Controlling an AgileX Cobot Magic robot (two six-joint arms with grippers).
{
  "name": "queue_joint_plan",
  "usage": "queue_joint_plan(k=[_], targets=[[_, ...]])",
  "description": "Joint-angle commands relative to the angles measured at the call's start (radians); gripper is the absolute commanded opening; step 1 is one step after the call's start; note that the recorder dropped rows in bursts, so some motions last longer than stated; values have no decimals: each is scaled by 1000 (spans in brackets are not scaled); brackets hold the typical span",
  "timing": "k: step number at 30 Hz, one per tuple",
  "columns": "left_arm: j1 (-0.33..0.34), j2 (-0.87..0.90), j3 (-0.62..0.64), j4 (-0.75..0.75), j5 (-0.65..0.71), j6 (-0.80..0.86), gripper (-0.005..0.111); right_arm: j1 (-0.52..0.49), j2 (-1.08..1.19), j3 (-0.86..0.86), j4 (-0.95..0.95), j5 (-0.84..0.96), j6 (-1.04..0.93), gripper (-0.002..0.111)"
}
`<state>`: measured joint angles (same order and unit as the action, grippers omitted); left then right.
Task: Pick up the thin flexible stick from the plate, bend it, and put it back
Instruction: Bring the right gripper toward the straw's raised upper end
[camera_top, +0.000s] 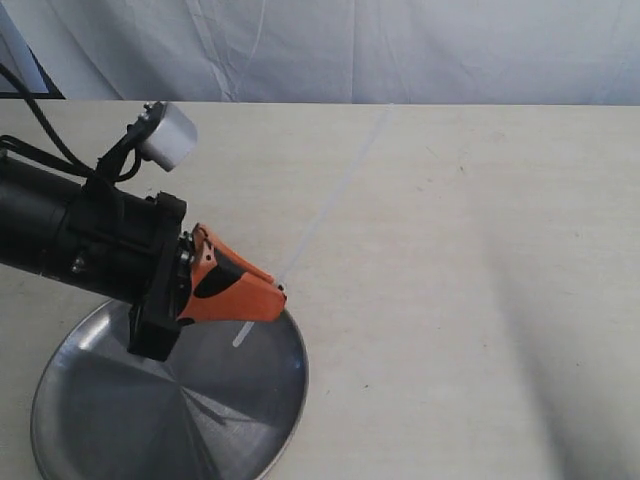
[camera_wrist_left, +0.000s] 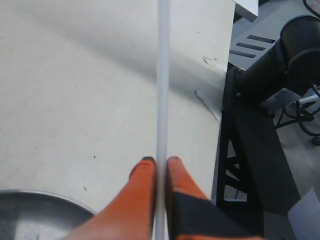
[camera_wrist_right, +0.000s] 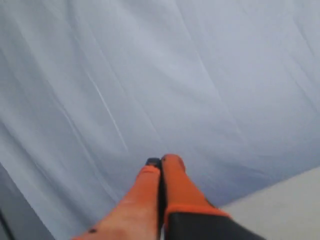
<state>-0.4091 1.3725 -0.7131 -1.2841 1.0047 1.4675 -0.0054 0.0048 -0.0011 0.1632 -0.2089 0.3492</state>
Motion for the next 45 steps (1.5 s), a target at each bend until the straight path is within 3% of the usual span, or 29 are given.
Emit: queue_joint_plan(k=[1,7,13,15,17,20,27,32,45], targets=[[-3,-11,-3,-26,18,9,0,-5,-5,1,178,-190,537,0],[-3,-11,-3,-26,45,9,0,-5,-5,1,64,-187,825,0],[-3,-11,-3,-32,61,9,0,0,-5,1,91,-35,866,0],[-3,-11,-3,-34,72,9,0,27,-4,-22,-85,116,1006,0],[-3,-11,-3,-36,73,9,0,75,12,-54,-273,145,1092,1],[-3,-11,-3,-38,73,9,0,163,80,-93,-440,20,1107,12],[-3,-11,-3,-44,85,9,0,308,452,-237,-792,-139,1189,66],[-3,-11,-3,-53,91,9,0,336,744,-368,-1026,-283,1190,69],[-3,-11,-3,-61,91,9,0,336,1142,-507,-1102,-594,1186,69]])
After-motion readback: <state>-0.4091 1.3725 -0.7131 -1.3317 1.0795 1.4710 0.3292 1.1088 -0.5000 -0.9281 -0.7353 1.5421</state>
